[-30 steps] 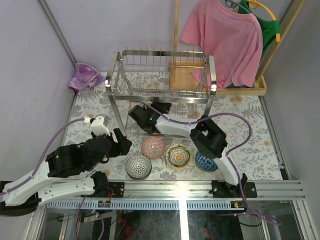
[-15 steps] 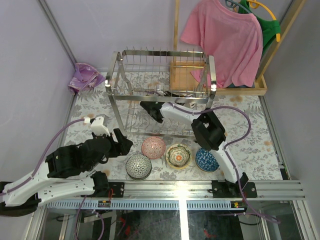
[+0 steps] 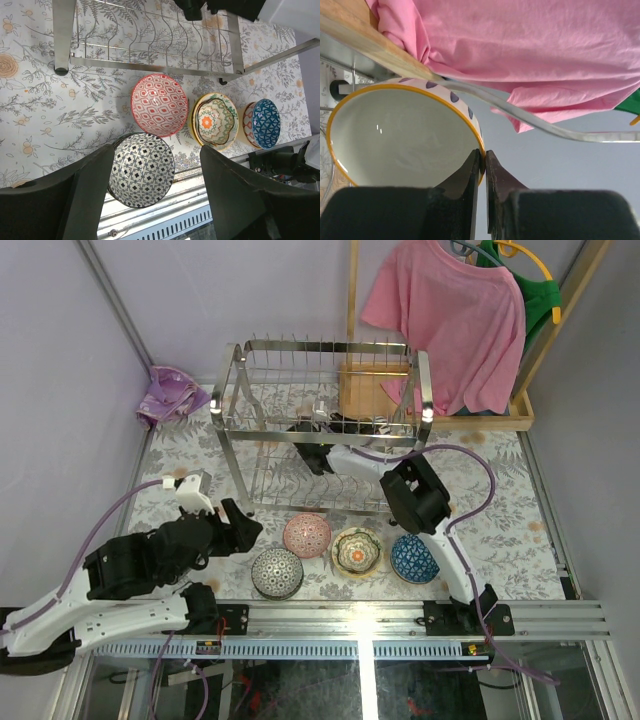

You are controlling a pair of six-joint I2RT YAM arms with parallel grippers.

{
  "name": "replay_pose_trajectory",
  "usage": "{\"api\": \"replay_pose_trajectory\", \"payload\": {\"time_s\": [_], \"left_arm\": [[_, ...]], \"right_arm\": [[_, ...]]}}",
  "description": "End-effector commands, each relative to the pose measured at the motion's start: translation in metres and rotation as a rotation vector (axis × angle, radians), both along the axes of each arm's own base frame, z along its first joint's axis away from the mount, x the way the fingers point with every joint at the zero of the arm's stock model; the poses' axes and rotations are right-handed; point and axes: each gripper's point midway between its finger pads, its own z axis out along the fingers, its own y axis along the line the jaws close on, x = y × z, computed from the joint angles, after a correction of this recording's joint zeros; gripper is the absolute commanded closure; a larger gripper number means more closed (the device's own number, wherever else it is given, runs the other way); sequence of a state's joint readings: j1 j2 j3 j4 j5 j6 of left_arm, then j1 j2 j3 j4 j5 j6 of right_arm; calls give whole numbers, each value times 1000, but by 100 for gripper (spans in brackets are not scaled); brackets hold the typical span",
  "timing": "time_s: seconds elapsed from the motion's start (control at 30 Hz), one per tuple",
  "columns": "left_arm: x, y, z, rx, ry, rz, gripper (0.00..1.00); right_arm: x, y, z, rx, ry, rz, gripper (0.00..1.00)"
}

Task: Load the bowls into the dish rack
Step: Place the bowl in the dish rack.

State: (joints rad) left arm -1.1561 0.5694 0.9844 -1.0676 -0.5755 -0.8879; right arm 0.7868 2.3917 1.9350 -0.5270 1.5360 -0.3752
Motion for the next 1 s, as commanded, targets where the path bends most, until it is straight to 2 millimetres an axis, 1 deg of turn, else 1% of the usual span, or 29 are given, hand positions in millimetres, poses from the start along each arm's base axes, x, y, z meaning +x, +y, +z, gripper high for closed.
{"api": "replay_pose_trajectory", "payload": {"time_s": [0.0, 0.03, 0.1, 0.17, 0.37, 0.47, 0.5, 0.6, 0.73, 0.83, 0.87, 0.93, 0.97], "left_arm": [[-3, -3, 8, -39, -27, -38, 30], [-3, -2, 8, -40, -28, -40, 30], [-4, -2, 7, -44, -32, -44, 30], [-4, -1, 7, -49, -38, -46, 30], [-8, 2, 7, -64, -49, -68, 30], [-10, 4, 9, -86, -52, -75, 30], [-11, 4, 9, -90, -54, -77, 30], [-13, 5, 10, -96, -55, -87, 30], [-16, 8, 11, -112, -52, -90, 30], [-16, 11, 11, -115, -52, -84, 30], [-16, 11, 11, -114, -52, -82, 30], [-15, 11, 11, -111, -51, -78, 30], [-15, 12, 12, -109, -53, -73, 30]], "right_arm": [[1, 0, 43, -43, -7, -48, 100], [2, 2, 48, -65, 23, -32, 100], [2, 2, 43, -109, 68, -37, 100], [2, 2, 39, -111, 69, -36, 100], [1, 4, 12, -173, 127, -53, 100], [-3, 8, 3, -182, 131, -56, 100], [-7, 9, -4, -195, 141, -54, 100], [-13, 12, -15, -200, 142, -55, 100], [-16, 16, -27, -197, 139, -59, 100], [-18, 20, -22, -165, 114, -57, 90], [-18, 21, -18, -152, 105, -57, 85], [-18, 23, -11, -132, 87, -58, 72], [-18, 23, -7, -123, 80, -59, 67]]}}
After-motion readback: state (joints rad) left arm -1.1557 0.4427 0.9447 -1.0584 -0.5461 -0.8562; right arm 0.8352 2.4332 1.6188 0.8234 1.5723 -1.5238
